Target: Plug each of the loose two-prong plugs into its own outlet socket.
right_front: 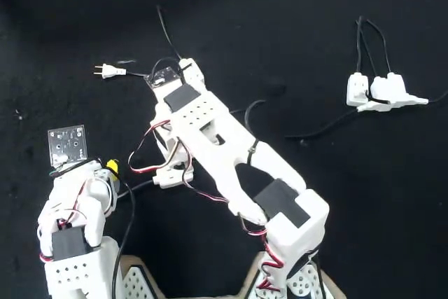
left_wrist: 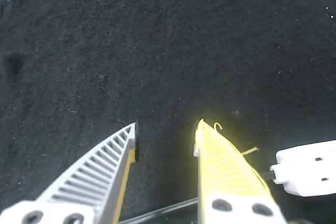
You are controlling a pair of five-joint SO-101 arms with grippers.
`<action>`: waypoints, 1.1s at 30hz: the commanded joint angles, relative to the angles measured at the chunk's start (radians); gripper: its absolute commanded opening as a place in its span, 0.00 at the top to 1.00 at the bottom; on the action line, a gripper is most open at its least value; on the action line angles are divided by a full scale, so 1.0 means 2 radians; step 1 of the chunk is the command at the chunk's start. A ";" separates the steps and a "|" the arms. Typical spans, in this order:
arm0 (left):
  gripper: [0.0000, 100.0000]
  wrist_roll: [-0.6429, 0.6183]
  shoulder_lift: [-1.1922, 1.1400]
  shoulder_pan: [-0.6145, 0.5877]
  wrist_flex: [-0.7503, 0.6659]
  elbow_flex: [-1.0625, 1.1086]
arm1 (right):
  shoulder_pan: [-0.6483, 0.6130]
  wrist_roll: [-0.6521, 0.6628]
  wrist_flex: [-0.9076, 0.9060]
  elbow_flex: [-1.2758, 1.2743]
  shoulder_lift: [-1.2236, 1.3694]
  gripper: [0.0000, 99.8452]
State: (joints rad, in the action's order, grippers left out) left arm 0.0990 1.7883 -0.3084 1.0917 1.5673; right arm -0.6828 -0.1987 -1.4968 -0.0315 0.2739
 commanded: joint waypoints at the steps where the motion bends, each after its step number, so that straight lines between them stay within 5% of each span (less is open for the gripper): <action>1: 0.81 -0.003 0.002 -0.006 -0.009 -0.028 | -0.008 0.005 -0.029 0.039 -0.003 0.99; 33: 0.81 -0.003 0.002 -0.006 -0.008 -0.029 | -0.007 0.005 -0.028 0.085 0.030 0.99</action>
State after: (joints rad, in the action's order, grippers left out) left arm 0.0990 1.7883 -0.3084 1.0917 1.5673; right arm -0.6828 -0.1987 -1.5704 0.0775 0.3399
